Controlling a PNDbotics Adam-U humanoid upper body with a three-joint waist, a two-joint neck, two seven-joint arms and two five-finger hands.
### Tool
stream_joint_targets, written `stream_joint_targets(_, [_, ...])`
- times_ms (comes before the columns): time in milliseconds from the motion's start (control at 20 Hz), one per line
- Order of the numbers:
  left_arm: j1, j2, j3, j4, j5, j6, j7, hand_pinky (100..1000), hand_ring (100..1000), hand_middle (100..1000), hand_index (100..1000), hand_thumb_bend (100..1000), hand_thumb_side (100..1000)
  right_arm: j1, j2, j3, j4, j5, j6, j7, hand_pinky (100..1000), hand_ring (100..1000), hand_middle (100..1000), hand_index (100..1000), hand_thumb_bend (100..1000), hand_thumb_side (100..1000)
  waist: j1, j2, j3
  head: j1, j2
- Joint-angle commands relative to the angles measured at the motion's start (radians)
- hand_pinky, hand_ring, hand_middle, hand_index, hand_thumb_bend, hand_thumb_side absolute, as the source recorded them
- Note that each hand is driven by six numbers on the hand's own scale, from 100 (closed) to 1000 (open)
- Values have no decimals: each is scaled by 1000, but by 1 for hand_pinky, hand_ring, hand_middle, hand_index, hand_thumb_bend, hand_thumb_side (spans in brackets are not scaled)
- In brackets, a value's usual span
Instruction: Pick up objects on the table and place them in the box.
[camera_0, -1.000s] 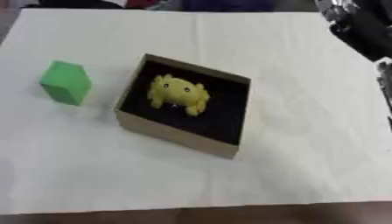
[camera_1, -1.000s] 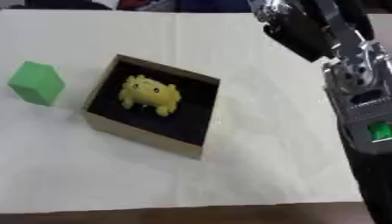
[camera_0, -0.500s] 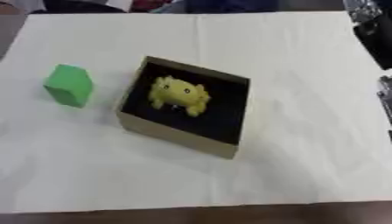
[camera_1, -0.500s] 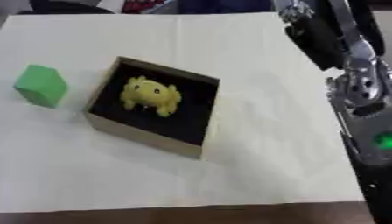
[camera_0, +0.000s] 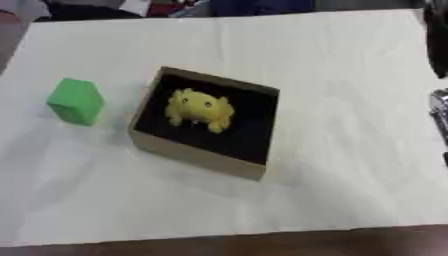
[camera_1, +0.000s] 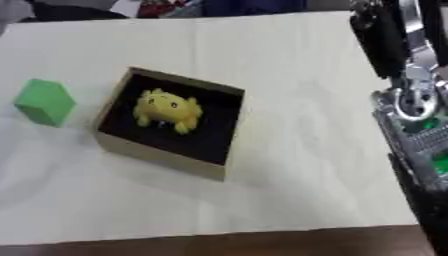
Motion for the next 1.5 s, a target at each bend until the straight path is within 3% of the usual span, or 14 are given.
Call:
stream_joint_targets(50, [-25,106,-41,29,-49,-16,-47,623,773,788,927,596,955,-16,-31,-4,-12,-51,-9,-8,962,859,656,934,100,896,1,-22,-4,3,6])
stream_joint_targets(500, [-113,312,-103,250,-195,-159,-193,710,825,816,950,754,844,-30,-44,-29,-11,-197,-16,27,964,858,655,933,100,897,-7,-21,-22,20,2])
stream_joint_targets(550, [-126,312,-101,262,-216,-179,-251,718,830,818,953,777,817,-31,-48,-33,-11,-223,-17,32,965,858,655,933,100,898,-8,-21,-22,20,2])
stream_joint_targets(700, [-184,302,-55,211,-211,-210,-636,727,837,822,958,802,772,-31,-59,-48,-10,-291,-18,50,966,859,655,933,100,899,-8,-21,-21,19,0])
stream_joint_targets(800, [-205,301,-31,162,-169,-196,-819,730,840,825,960,752,726,-30,-61,-54,-10,-307,-17,57,967,859,653,933,100,902,-8,-20,-20,18,-2])
stream_joint_targets(950, [-229,303,-22,135,-119,-170,-965,739,849,840,976,635,682,-30,-60,-55,-8,-315,-13,67,969,857,650,934,100,906,-8,-20,-21,19,-5])
stream_joint_targets(1250, [-290,306,-43,160,-61,-154,-1100,768,865,850,983,473,643,-28,-56,-54,-6,-315,-6,73,970,857,648,933,100,911,-6,-22,-25,23,-7])
stream_joint_targets(1500, [-351,298,-79,206,-39,-161,-1179,773,869,859,987,403,602,-29,-52,-50,-5,-313,1,79,972,857,647,934,100,916,-3,-24,-29,29,-10])
